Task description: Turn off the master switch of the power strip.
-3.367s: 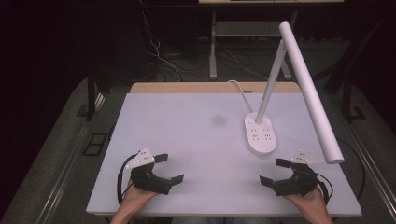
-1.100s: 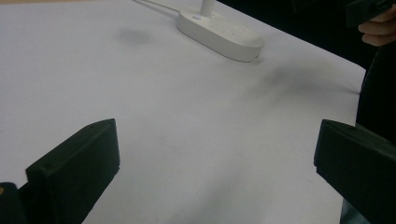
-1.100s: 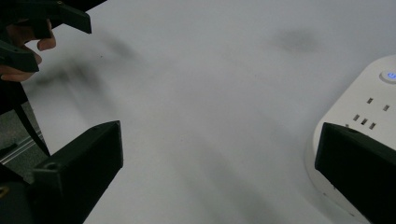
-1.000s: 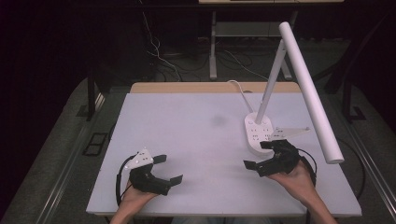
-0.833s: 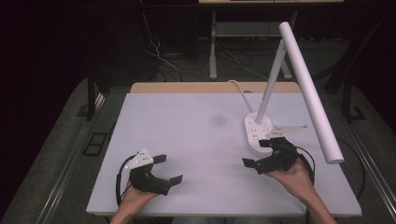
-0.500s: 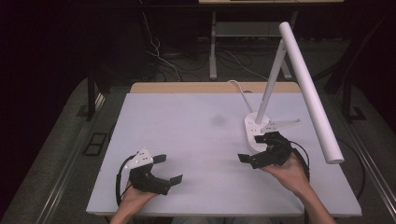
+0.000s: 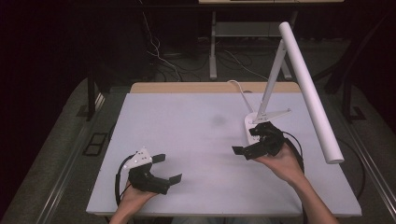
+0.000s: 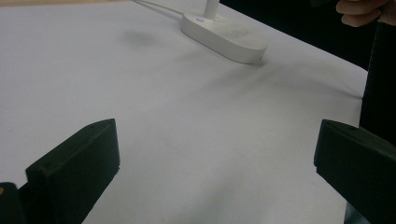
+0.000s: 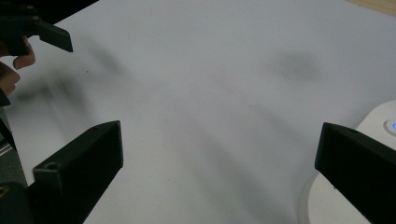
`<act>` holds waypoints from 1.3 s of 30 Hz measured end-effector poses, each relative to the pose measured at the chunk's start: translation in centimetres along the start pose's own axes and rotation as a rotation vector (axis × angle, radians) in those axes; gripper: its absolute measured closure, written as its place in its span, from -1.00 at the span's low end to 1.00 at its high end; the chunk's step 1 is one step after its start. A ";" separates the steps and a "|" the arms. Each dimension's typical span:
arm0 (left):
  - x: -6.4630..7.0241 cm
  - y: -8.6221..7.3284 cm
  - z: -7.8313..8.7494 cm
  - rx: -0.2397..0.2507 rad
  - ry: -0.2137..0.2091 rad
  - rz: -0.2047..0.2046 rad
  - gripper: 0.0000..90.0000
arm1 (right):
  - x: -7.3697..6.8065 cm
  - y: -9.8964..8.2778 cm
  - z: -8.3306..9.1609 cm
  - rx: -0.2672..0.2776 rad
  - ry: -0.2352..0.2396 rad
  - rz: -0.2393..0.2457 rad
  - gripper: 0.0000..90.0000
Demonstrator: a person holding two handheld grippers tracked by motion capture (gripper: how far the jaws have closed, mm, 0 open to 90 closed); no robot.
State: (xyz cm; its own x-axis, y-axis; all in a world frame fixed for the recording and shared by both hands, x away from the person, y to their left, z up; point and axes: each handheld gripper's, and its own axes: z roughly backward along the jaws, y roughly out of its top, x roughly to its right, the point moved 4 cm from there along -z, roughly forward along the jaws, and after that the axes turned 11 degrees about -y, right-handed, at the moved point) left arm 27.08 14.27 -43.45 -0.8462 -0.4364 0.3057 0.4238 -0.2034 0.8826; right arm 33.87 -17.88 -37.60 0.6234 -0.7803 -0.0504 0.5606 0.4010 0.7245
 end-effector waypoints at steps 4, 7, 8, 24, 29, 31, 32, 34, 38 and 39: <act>0.0 0.0 0.0 0.000 0.000 0.001 -1.00 | 0.2 0.5 -0.3 -0.007 -0.005 -0.004 -0.99; 0.0 0.0 0.0 0.000 0.000 0.000 -1.00 | 0.5 0.7 -0.6 -0.017 -0.009 -0.011 -0.99; 0.0 0.0 0.0 -0.001 0.001 0.003 -1.00 | 0.6 0.8 -0.8 -0.019 -0.012 -0.007 -0.99; -0.1 -0.1 -0.1 -0.004 -0.008 0.008 -1.00 | 2.5 2.1 -2.4 -0.088 -0.083 -0.049 -0.99; -0.1 -0.1 -0.1 -0.007 -0.009 0.005 -1.00 | 3.0 2.4 -2.6 -0.089 -0.096 -0.046 -0.83; -0.1 -0.1 -0.1 -0.006 -0.008 0.007 -1.00 | 3.1 2.5 -2.7 -0.093 -0.104 -0.031 -0.67; -0.1 -0.1 -0.1 -0.006 -0.008 0.007 -1.00 | 3.1 2.6 -2.8 -0.097 -0.112 -0.034 -0.65; -0.1 -0.1 -0.1 -0.006 -0.008 0.007 -1.00 | 3.1 2.7 -2.9 -0.102 -0.119 -0.031 -0.48; -0.1 -0.1 -0.1 -0.008 -0.010 0.005 -1.00 | 3.3 3.0 -3.1 -0.105 -0.148 -0.010 -0.20; -0.1 -0.1 -0.1 -0.008 -0.010 0.005 -1.00 | 3.3 3.0 -3.1 -0.105 -0.148 -0.010 -0.20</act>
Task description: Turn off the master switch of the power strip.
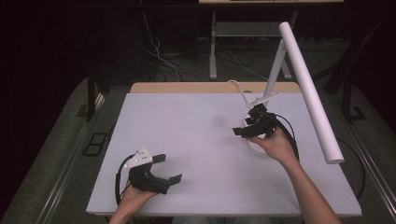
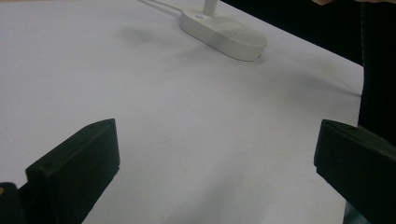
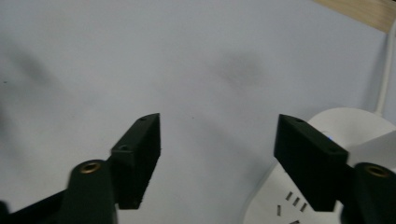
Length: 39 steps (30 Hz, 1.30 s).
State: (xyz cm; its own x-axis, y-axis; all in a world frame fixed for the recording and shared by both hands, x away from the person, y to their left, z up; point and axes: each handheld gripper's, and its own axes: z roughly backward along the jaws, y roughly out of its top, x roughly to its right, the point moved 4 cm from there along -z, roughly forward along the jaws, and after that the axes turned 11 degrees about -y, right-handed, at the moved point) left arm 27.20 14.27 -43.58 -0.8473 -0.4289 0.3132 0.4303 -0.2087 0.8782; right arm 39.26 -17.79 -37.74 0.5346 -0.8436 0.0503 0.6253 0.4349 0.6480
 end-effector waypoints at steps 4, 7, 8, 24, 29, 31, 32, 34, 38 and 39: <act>-0.1 0.0 0.0 -0.002 0.003 0.002 -1.00 | 0.0 0.4 -0.3 -0.018 -0.042 0.035 0.11; -0.2 0.0 0.1 0.003 0.006 0.005 -1.00 | -0.1 0.8 -0.5 -0.029 -0.063 0.055 0.30; -0.3 0.0 0.1 0.002 0.006 0.005 -1.00 | -0.1 0.9 -0.5 -0.030 -0.070 0.066 0.37; -0.5 0.0 0.0 -0.004 0.006 0.006 -1.00 | 0.8 2.4 -1.8 -0.080 -0.160 0.125 0.99; -0.5 0.0 0.0 -0.006 0.006 0.003 -1.00 | 0.9 3.0 -1.7 -0.083 -0.185 0.134 0.99; -0.5 0.0 0.0 -0.008 0.006 0.002 -1.00 | 1.0 3.2 -1.7 -0.083 -0.196 0.137 0.99; -0.5 0.0 0.1 -0.009 0.006 0.003 -1.00 | 1.1 3.5 -1.8 -0.088 -0.209 0.136 0.99; -0.5 0.0 0.1 -0.008 0.006 0.003 -1.00 | 1.2 3.7 -2.0 -0.092 -0.218 0.134 0.99; -0.6 0.0 0.1 -0.008 0.006 0.003 -1.00 | 1.5 4.0 -2.7 -0.109 -0.247 0.143 0.99; -0.6 0.0 0.1 -0.008 0.006 0.003 -1.00 | 1.6 4.0 -2.8 -0.112 -0.253 0.142 0.99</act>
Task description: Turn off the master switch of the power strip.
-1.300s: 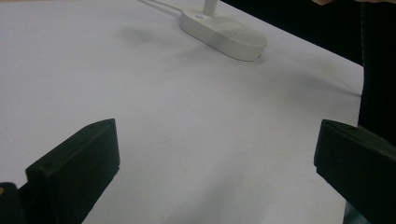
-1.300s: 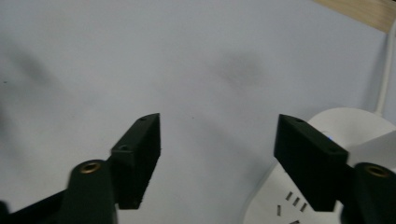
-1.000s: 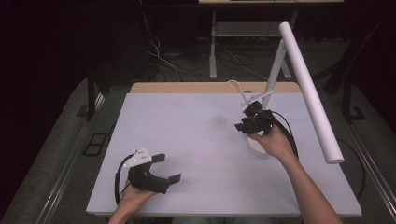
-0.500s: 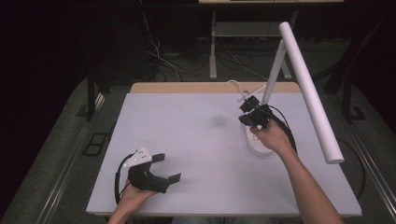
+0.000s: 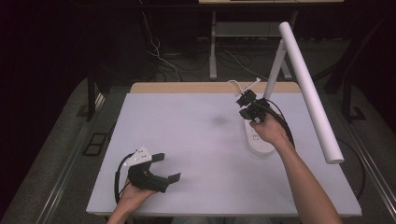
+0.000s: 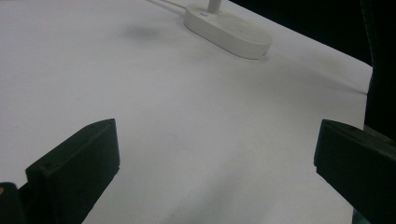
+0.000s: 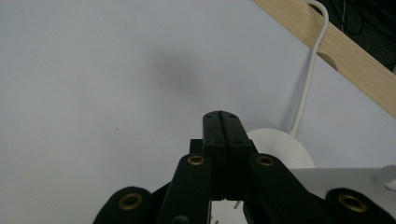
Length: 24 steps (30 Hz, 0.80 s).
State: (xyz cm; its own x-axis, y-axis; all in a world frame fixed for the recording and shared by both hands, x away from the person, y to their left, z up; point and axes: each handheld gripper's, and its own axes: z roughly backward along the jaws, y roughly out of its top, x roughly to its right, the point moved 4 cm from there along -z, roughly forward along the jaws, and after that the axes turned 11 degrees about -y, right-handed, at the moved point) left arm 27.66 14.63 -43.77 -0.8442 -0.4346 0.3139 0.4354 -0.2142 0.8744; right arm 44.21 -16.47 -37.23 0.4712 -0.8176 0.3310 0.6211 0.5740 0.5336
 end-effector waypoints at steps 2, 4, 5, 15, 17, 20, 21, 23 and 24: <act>0.0 0.0 0.0 0.000 0.000 0.000 -1.00 | 0.0 0.0 -0.2 -0.005 -0.006 -0.001 0.99; 0.0 0.0 0.0 -0.001 -0.001 0.000 -1.00 | 0.1 0.0 -1.0 -0.028 -0.027 -0.008 0.99; 0.0 0.0 0.0 -0.003 -0.001 -0.002 -1.00 | 0.2 -0.1 -1.3 -0.033 -0.032 -0.002 0.99; 0.0 0.0 -0.1 -0.005 -0.009 -0.010 -1.00 | 0.4 -0.2 -3.0 -0.078 -0.076 -0.005 0.99; 0.0 0.1 0.0 0.003 -0.007 -0.008 -1.00 | 0.4 -0.2 -3.3 -0.086 -0.080 -0.004 0.99; -0.1 0.1 0.1 0.009 -0.007 -0.002 -1.00 | 0.5 -0.3 -3.8 -0.099 -0.087 0.003 0.99; -0.1 0.1 0.1 0.008 -0.006 -0.002 -1.00 | 0.5 -0.3 -3.9 -0.106 -0.088 0.001 0.99; -0.1 0.1 0.1 0.007 -0.006 -0.002 -1.00 | 0.5 -0.4 -4.3 -0.114 -0.095 0.004 0.99; -0.1 0.1 0.1 0.007 -0.006 -0.002 -1.00 | 0.5 -0.4 -4.5 -0.115 -0.100 0.006 0.99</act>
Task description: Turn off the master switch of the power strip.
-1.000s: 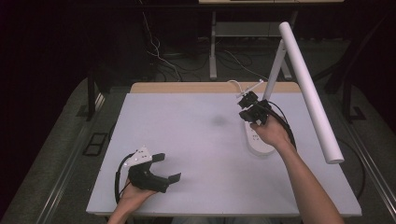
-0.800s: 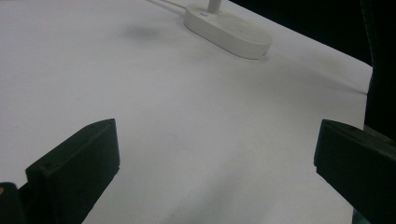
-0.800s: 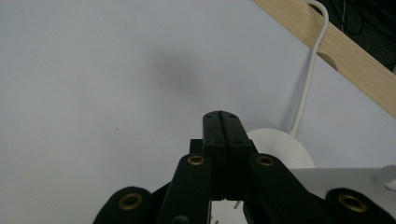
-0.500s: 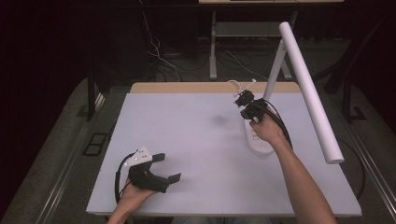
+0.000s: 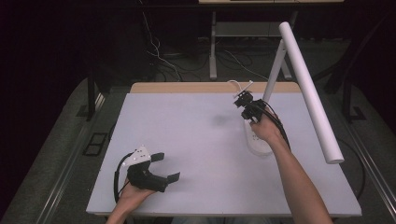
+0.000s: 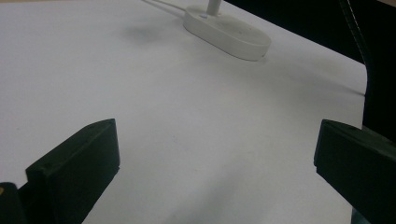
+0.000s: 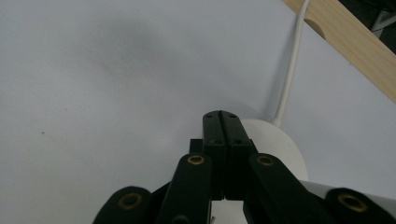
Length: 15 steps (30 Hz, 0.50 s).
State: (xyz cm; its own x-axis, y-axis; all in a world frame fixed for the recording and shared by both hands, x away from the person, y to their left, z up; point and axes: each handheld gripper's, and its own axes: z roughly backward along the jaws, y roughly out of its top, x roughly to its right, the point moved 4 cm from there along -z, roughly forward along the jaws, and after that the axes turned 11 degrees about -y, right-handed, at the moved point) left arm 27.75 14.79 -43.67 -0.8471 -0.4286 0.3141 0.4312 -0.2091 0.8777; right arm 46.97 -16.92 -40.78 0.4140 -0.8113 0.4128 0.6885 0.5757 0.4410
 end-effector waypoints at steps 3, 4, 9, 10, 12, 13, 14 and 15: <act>0.0 0.0 0.0 -0.003 -0.001 0.001 -1.00 | -0.1 0.0 -0.3 -0.005 -0.018 0.007 0.99; 0.0 0.0 0.0 -0.003 -0.001 0.001 -1.00 | -0.1 0.0 -0.4 -0.008 -0.022 0.006 0.99; -0.1 0.0 0.2 -0.002 0.003 -0.001 -1.00 | 0.0 -0.1 -0.9 -0.026 -0.043 0.020 0.99; -0.1 0.0 0.2 -0.003 0.003 -0.001 -1.00 | -0.1 -0.2 -1.0 -0.031 -0.046 0.020 0.99; -0.1 0.0 0.2 -0.005 0.002 -0.002 -1.00 | -0.1 -0.3 -1.1 -0.036 -0.045 0.023 0.99; -0.1 0.0 0.1 -0.007 0.001 -0.003 -1.00 | -0.1 -0.4 -1.2 -0.038 -0.046 0.023 0.99; -0.1 0.0 0.1 -0.007 0.001 -0.003 -1.00 | -0.2 -0.5 -1.3 -0.038 -0.051 0.025 0.99; -0.1 -0.1 0.1 -0.010 0.000 -0.004 -1.00 | -0.2 -0.6 -1.4 -0.038 -0.048 0.025 0.99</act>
State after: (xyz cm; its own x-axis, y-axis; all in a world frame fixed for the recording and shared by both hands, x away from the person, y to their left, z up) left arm 27.73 14.95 -43.70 -0.8486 -0.4281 0.3108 0.4312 -0.2193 0.8752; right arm 47.32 -17.26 -42.22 0.4031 -0.7905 0.4612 0.7009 0.5907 0.3998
